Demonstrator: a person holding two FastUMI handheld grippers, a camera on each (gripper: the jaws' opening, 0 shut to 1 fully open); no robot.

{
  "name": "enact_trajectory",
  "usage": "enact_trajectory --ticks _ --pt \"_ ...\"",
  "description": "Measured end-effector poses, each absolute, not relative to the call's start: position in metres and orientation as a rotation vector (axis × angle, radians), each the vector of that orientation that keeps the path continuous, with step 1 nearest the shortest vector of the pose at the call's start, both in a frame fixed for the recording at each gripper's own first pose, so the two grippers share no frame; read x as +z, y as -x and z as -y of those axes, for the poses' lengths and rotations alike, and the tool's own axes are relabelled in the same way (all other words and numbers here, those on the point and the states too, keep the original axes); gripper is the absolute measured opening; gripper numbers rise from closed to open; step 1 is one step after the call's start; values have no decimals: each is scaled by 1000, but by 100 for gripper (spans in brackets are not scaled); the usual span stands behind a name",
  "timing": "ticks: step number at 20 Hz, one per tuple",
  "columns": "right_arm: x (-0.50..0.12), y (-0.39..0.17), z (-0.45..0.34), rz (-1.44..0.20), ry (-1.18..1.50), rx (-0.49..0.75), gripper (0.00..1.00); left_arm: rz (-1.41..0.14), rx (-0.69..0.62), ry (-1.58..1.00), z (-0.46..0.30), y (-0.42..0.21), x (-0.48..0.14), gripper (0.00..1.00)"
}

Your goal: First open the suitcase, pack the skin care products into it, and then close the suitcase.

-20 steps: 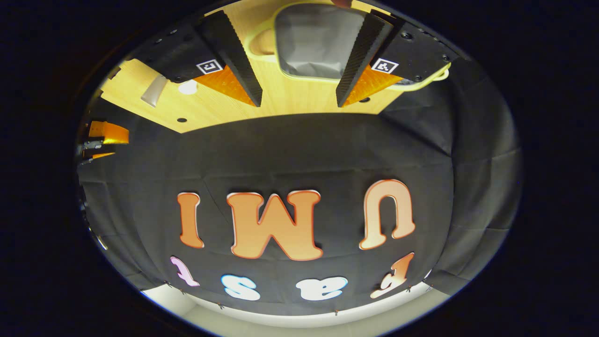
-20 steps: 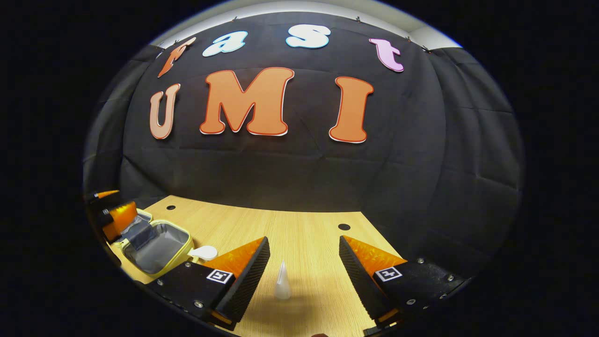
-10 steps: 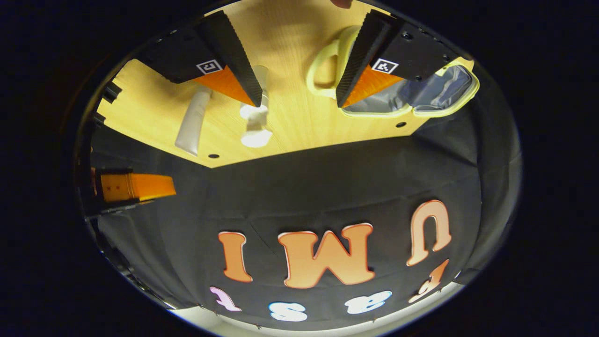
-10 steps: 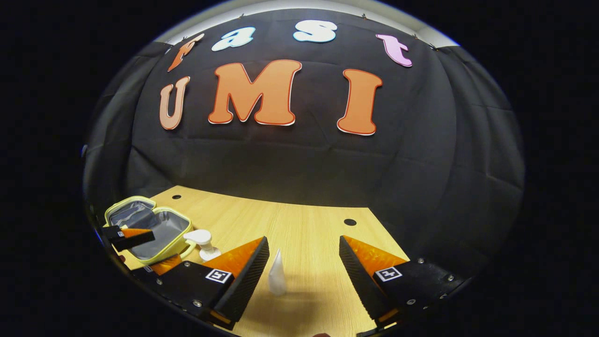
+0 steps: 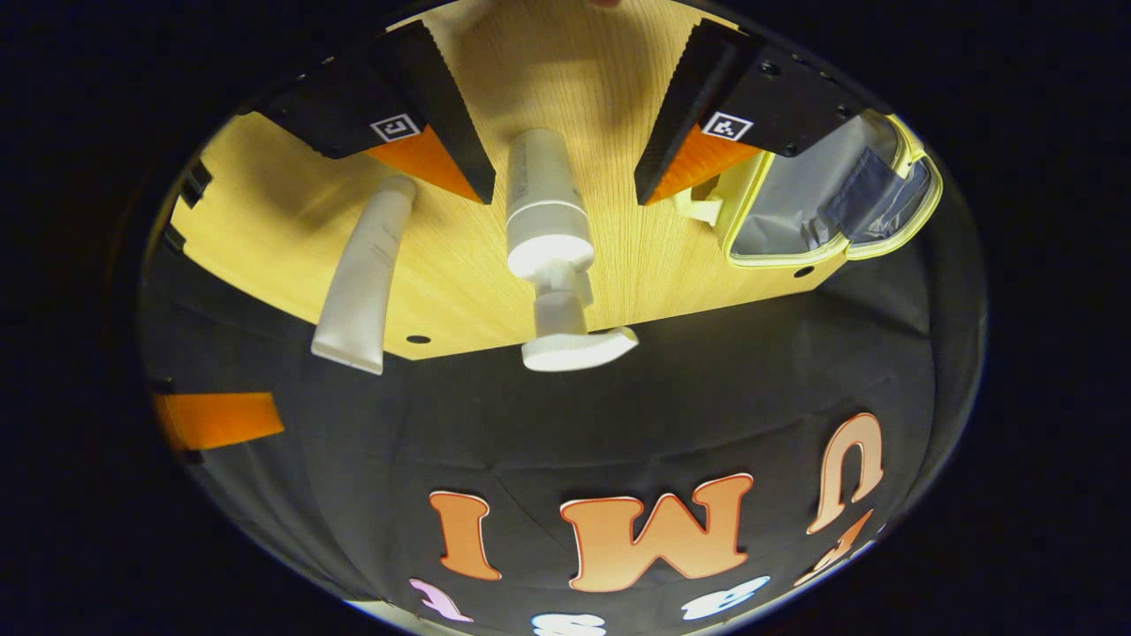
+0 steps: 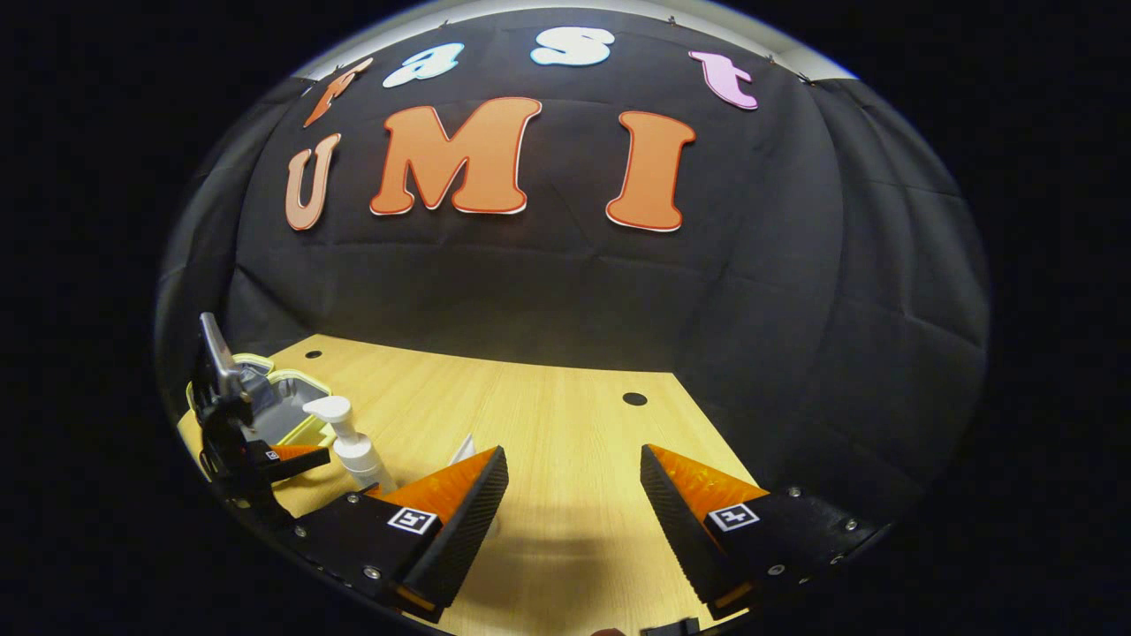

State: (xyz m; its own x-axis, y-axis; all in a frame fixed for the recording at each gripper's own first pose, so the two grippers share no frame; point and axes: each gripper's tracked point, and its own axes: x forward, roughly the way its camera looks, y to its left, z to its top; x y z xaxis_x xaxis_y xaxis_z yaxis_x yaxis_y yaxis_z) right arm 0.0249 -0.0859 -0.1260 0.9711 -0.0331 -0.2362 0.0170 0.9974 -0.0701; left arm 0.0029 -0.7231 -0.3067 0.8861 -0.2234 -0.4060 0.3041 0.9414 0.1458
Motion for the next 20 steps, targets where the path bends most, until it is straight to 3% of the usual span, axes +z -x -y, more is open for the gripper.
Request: enact_trajectory --ticks 4,7,8,20 --pt "-135 -22 97 -258 68 -40 96 -421 -282 -184 734 -15 -322 98" --pt "-138 -19 96 -267 66 -41 96 -404 -291 -202 742 -14 -319 62" --pt "-141 -18 94 -270 63 -36 96 -419 -292 -203 742 -14 -319 60" --pt "-158 -4 33 -343 -4 11 96 -450 -382 -94 697 27 -220 60"
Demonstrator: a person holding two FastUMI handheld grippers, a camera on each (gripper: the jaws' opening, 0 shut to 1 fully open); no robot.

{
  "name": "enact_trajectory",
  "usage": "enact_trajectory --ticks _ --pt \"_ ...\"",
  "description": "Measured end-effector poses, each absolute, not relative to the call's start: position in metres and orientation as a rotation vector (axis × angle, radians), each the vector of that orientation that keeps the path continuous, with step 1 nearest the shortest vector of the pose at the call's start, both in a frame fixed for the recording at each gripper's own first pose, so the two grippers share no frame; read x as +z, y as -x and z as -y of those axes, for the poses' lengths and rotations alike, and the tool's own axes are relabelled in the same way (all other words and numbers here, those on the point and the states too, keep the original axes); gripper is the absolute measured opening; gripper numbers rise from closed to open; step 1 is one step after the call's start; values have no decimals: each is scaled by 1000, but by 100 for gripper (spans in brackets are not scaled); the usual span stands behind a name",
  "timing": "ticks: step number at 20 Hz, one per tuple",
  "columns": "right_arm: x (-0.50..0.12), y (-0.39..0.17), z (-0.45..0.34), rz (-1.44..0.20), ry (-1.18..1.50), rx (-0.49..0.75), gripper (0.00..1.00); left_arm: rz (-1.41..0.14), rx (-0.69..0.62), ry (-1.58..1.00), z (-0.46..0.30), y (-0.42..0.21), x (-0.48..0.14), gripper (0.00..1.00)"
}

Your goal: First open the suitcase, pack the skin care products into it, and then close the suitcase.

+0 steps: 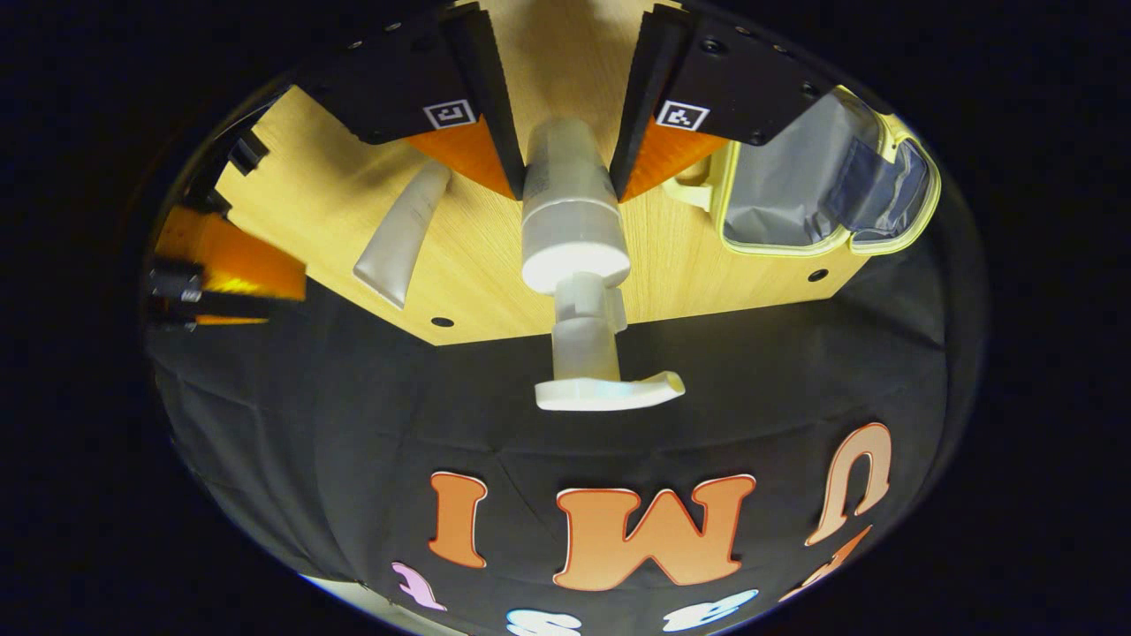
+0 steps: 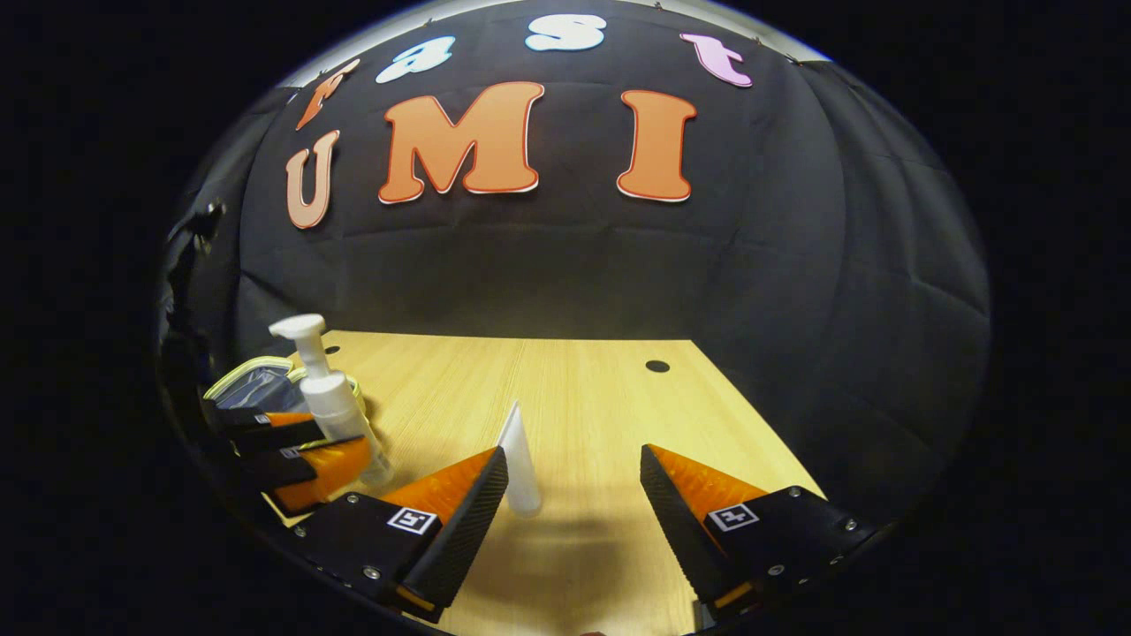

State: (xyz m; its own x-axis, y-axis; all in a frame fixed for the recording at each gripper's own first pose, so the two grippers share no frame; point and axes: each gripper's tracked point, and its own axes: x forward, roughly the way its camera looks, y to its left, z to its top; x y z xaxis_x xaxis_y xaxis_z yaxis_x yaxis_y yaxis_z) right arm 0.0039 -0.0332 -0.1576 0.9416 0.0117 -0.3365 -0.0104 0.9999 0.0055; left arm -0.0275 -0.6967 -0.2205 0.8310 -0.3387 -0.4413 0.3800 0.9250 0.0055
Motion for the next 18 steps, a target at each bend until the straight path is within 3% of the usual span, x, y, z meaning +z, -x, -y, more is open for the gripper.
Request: enact_trajectory --ticks 11,15,18 --pt "-238 -43 -5 -540 6 34 96 -432 -292 -119 564 29 -154 60" --pt "-262 -59 -12 -578 40 42 91 -435 -258 -113 536 23 -153 60" --pt "-276 -65 -15 -605 44 52 80 -455 -230 -104 525 24 -162 60"
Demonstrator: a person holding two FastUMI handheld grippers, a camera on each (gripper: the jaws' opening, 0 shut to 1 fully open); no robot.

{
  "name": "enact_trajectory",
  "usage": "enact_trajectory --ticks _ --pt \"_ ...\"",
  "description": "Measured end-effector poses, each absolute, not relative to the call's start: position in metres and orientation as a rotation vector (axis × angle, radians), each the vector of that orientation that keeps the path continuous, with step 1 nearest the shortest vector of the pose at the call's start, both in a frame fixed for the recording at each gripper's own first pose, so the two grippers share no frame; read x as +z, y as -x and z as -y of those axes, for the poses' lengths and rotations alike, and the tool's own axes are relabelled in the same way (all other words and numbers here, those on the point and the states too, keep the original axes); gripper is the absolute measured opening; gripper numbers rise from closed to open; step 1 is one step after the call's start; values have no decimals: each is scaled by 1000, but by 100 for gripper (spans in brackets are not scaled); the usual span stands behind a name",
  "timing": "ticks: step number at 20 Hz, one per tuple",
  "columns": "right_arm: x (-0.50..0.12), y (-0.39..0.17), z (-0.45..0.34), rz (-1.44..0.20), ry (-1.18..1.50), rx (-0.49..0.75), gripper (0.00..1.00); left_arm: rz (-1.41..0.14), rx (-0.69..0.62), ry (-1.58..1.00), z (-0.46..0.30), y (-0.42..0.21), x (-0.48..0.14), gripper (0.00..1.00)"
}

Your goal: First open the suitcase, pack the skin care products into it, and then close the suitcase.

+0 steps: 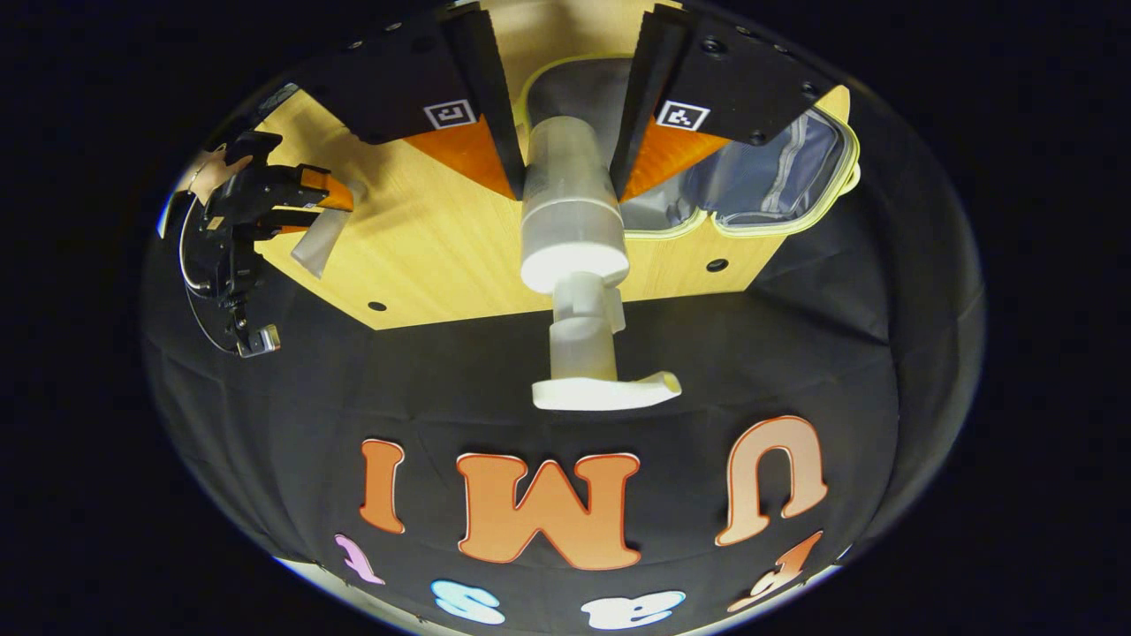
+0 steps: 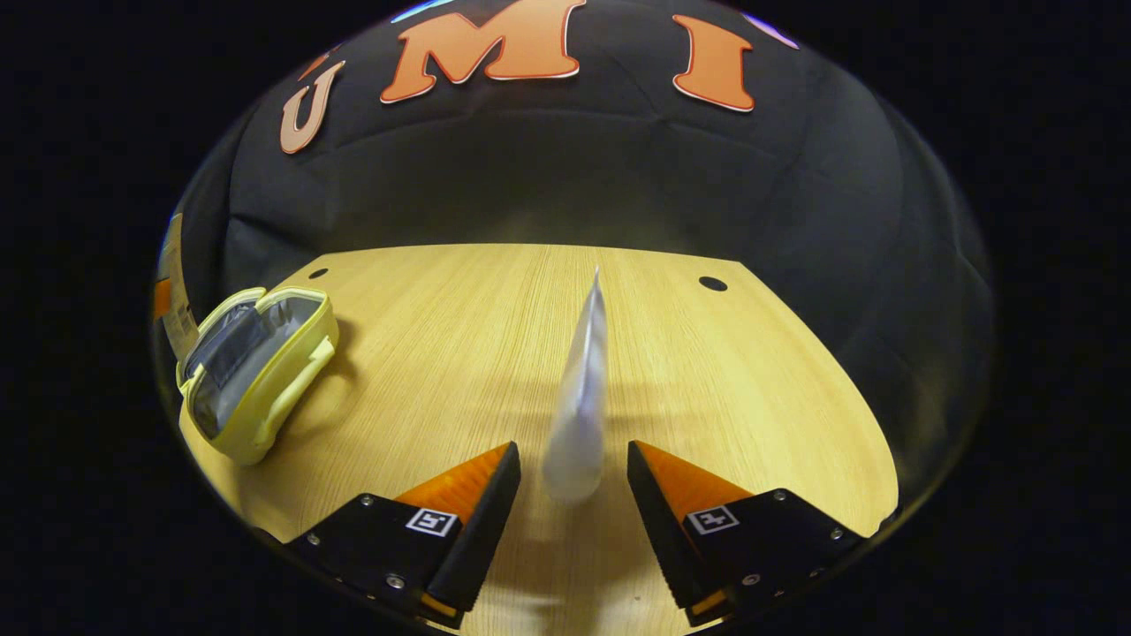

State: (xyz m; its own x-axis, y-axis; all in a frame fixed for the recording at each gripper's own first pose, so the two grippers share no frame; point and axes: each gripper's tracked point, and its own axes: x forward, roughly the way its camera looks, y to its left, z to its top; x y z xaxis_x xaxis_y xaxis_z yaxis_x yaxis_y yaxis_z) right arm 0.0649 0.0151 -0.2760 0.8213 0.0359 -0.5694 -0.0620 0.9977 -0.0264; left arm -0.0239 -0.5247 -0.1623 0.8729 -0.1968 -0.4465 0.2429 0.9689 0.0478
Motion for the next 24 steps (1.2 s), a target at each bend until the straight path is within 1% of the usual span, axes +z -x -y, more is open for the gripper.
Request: enact_trajectory --ticks 1,2,3,4,5,6,10,13,14,15,19,22,23,24 --pt "-280 -67 -16 -612 45 55 78 -465 -227 -94 524 25 -166 60" --pt "-283 -69 -16 -615 47 55 72 -473 -227 -84 523 26 -169 61" --pt "-284 -72 -17 -617 49 57 64 -479 -224 -77 522 27 -173 59" --pt "-286 -73 -16 -621 59 52 63 -490 -222 -69 521 27 -176 59" --pt "-288 -76 -15 -622 56 57 58 -501 -224 -61 520 29 -179 60" --pt "-285 -73 -16 -626 50 59 51 -509 -228 -50 518 30 -179 59" --pt "-275 -68 -11 -616 33 29 42 -513 -228 -41 501 23 -172 60" --pt "-249 -61 -18 -598 -24 36 40 -527 -234 -49 478 17 -163 60" --pt "-239 -57 -25 -592 -51 47 36 -548 -246 -35 472 16 -161 60" --pt "-226 -56 -31 -583 -77 61 41 -566 -260 -28 465 14 -159 60" --pt "-182 -52 -54 -526 -129 100 40 -624 -307 -166 433 1 -160 60" --pt "-158 -44 -70 -499 -169 110 40 -723 -370 -231 422 -7 -172 60" --pt "-151 -40 -76 -497 -193 118 36 -767 -382 -239 419 -10 -179 60" --pt "-145 -37 -82 -490 -214 125 40 -812 -398 -245 418 -14 -185 60"
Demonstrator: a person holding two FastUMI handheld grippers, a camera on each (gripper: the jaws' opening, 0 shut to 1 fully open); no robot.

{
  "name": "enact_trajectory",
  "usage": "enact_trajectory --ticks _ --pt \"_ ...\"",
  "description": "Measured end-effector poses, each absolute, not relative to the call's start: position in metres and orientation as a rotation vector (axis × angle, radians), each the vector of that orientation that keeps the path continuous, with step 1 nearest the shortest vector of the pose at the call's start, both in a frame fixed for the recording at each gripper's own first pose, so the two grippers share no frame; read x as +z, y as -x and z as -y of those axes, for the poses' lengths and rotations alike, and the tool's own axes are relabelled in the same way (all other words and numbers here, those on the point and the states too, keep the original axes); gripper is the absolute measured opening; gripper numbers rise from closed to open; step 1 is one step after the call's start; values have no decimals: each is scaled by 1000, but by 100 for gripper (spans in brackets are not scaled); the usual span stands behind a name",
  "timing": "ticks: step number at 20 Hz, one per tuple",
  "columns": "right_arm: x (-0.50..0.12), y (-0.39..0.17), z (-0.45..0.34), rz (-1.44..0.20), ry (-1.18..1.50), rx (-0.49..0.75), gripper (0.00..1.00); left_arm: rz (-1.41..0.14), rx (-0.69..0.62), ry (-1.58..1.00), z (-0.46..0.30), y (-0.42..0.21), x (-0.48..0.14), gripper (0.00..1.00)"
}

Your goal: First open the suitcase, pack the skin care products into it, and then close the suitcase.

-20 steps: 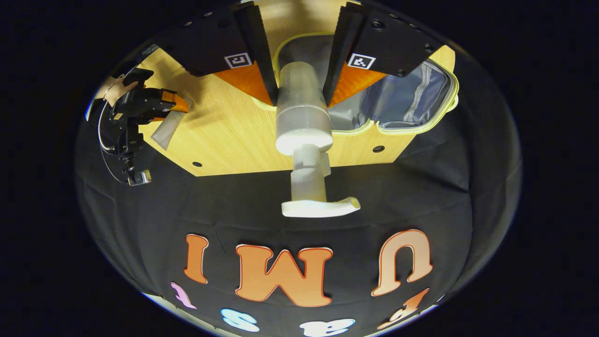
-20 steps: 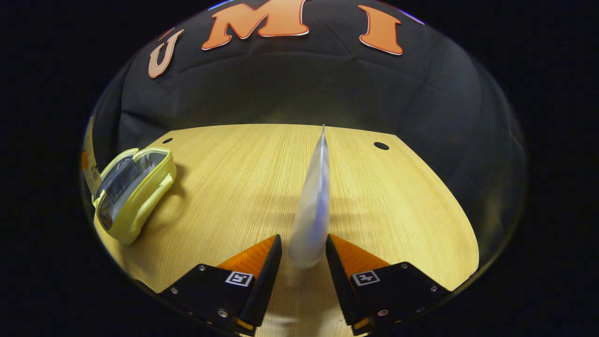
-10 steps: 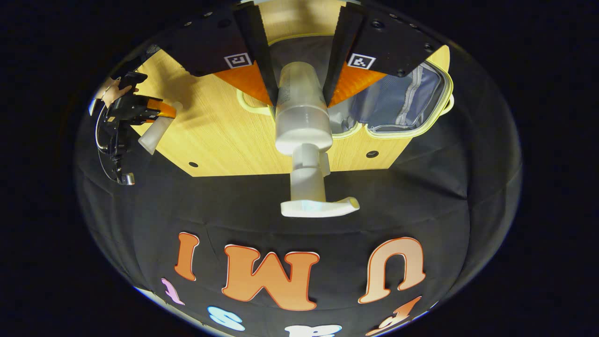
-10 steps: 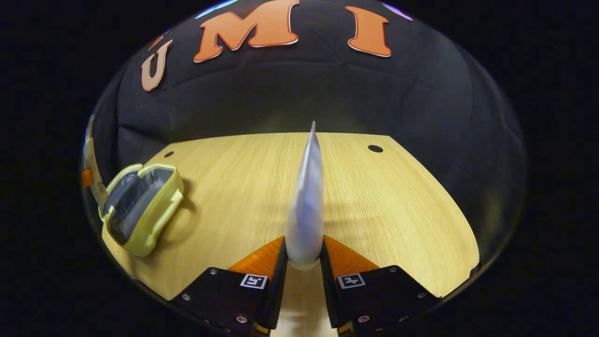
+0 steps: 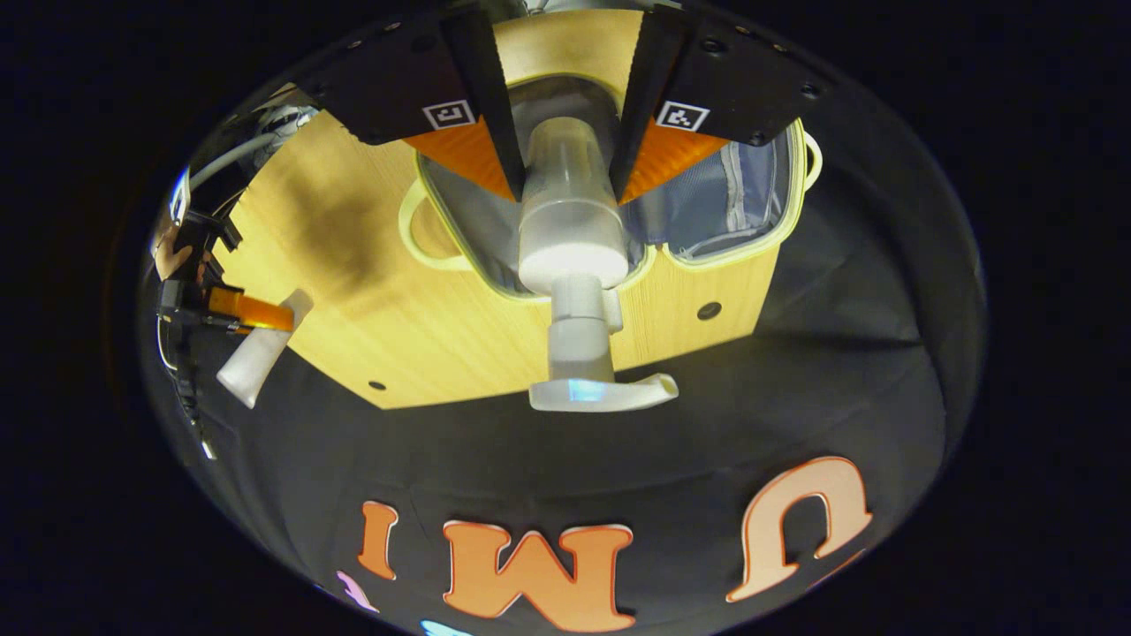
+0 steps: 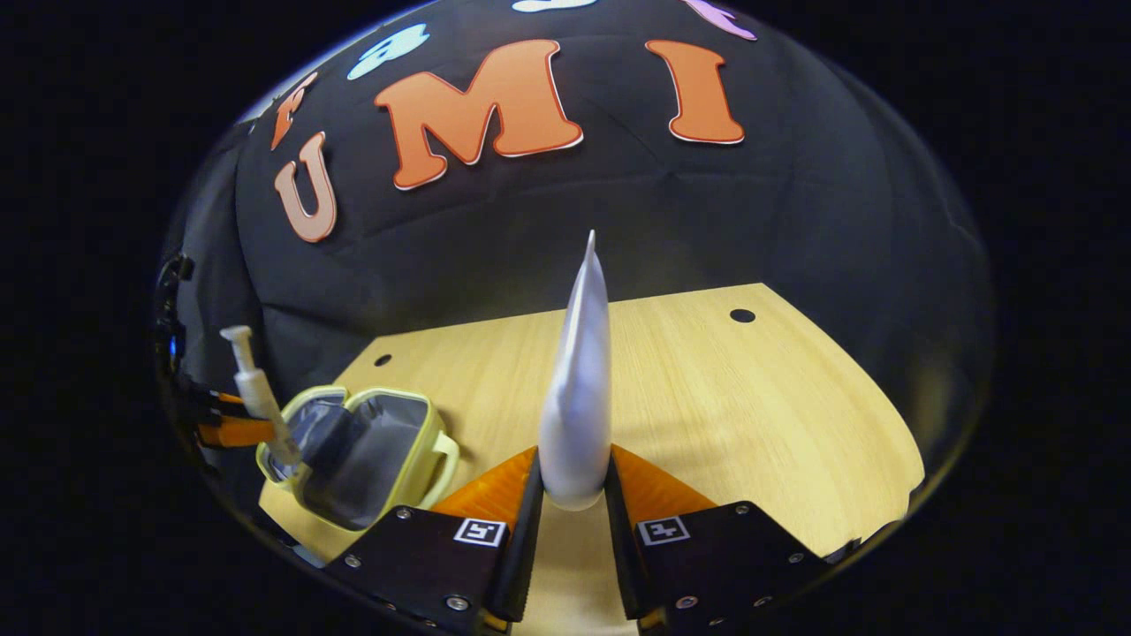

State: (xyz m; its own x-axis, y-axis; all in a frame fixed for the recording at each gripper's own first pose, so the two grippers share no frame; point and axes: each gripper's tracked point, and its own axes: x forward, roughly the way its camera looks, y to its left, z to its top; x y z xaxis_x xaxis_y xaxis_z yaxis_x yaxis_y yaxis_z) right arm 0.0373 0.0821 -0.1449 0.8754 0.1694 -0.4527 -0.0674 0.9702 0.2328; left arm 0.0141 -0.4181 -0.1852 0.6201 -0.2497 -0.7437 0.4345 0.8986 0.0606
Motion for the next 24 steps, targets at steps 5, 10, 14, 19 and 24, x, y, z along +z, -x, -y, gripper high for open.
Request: enact_trajectory --ticks 5,10,14,19,24 --pt "-128 -15 -96 -489 -235 149 40 -1004 -466 -244 424 -28 -223 60" --pt "-126 -1 -91 -497 -234 126 40 -1181 -455 -210 418 -36 -278 60" --pt "-130 2 -85 -519 -243 113 40 -1287 -444 -242 427 -40 -307 60" --pt "-132 1 -88 -537 -239 122 40 -1312 -446 -224 424 -42 -324 60" --pt "-129 -5 -98 -546 -236 144 40 -1259 -427 -221 422 -50 -313 74"
